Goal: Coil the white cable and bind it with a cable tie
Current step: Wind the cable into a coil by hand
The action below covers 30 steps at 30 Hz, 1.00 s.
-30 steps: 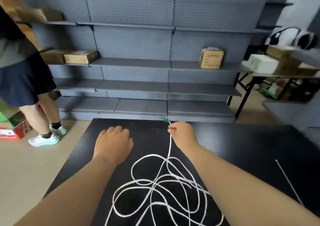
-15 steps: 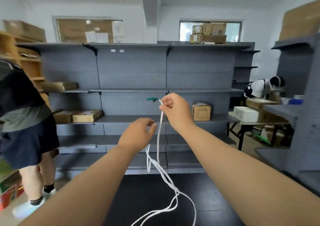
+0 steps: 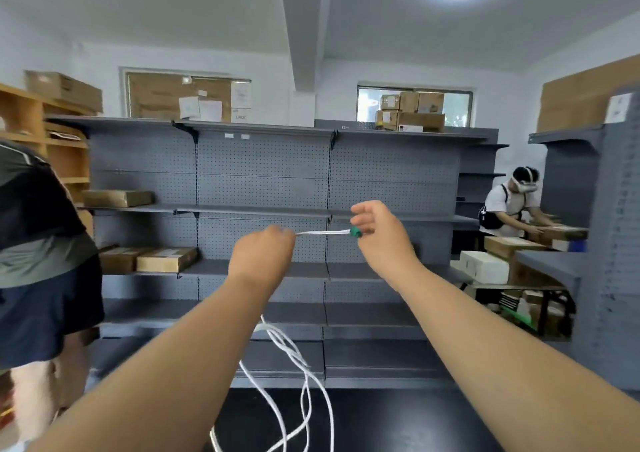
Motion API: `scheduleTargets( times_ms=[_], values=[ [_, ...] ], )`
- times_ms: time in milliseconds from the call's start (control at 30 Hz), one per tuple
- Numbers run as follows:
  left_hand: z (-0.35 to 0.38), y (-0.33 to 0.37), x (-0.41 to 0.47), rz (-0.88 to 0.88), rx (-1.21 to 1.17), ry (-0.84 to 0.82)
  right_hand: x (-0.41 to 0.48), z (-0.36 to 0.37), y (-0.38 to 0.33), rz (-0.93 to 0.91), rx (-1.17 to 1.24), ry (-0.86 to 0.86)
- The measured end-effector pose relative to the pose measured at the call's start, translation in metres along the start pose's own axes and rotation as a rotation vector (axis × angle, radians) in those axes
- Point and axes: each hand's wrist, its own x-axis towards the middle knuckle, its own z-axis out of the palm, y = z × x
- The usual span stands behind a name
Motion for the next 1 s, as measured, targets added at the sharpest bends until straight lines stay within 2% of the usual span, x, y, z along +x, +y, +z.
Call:
scheduleTargets(
  times_ms=[200, 367, 500, 667, 767, 867, 900, 1000],
  values=[
    [-0.018, 0.006, 0.014, 0.243, 0.235, -0.039, -0.003, -0.017, 0.01, -0.025, -0.262, -0.102],
    [-0.022, 0.015, 0.034, 0.38, 0.156, -0.156, -0.004, -0.019, 0.005, -0.13, -0.464, -0.311],
    [-0.018, 0.023, 0.041, 0.452, 0.112, -0.16, 0.0, -0.023, 0.002, -0.121, -0.527, -0.395],
    [-0.017, 0.03, 0.044, 0.409, -0.049, -0.14, 0.008, -0.031, 0.001, -0.094, -0.5, -0.343],
    [-0.033, 0.033, 0.047, 0.396, -0.076, -0.041, 0.013, -0.032, -0.002, -0.108, -0.489, -0.323],
    [-0.047, 0.034, 0.052, 0.349, -0.176, 0.147, 0.02, -0.038, -0.008, -0.129, -0.372, -0.115],
    [-0.044, 0.032, 0.051, 0.286, -0.216, 0.127, 0.021, -0.041, -0.008, -0.141, -0.365, -0.055],
    [-0.005, 0.022, 0.034, 0.1, -0.222, -0.221, 0.014, -0.044, 0.006, -0.139, -0.449, -0.073]
  ],
)
